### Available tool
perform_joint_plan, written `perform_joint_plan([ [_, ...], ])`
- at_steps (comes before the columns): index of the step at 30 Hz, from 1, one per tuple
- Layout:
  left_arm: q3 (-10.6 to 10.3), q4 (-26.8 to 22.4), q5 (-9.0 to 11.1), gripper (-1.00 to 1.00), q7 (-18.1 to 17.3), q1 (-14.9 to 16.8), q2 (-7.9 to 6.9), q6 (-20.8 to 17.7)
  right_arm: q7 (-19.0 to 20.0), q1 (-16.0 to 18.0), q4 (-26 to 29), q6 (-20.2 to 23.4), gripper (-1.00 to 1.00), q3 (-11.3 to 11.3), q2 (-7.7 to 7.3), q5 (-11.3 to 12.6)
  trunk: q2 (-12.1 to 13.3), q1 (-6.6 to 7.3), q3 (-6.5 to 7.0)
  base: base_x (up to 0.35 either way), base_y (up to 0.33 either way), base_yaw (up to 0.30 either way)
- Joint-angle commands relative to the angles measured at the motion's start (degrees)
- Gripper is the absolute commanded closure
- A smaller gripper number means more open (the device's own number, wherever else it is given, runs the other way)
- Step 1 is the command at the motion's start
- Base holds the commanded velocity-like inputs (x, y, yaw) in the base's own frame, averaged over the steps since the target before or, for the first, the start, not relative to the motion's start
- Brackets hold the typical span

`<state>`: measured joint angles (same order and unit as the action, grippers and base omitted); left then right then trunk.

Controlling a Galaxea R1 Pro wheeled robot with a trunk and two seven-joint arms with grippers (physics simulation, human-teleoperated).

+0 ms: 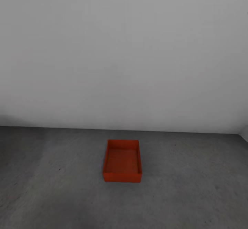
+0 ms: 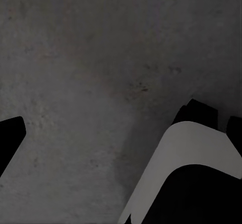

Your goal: Move the two storage containers from the living room to the garage. In the garage, place one container on the floor and stack the other container on top of it (either order is fine).

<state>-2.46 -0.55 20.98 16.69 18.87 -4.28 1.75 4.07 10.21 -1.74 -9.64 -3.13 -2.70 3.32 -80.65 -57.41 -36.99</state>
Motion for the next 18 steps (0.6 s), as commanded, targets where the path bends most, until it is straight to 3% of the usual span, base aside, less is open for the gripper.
perform_joint_plan([
  [1,-0.3,0.0,0.5,-1.00,0.1,0.0,0.01,0.2,0.3,0.1,-0.2,-0.3,-1.00,-0.4,-0.02,0.4,0.0,0.00,0.05,0.000,0.000,0.000],
  [18,-0.3,0.0,0.5,-1.00,0.1,0.0,0.00,0.2,0.4,0.1,-0.2,-0.3,-1.00,-0.4,-0.03,0.3,0.0,0.00,1.61,0.000,0.000,0.000],
])
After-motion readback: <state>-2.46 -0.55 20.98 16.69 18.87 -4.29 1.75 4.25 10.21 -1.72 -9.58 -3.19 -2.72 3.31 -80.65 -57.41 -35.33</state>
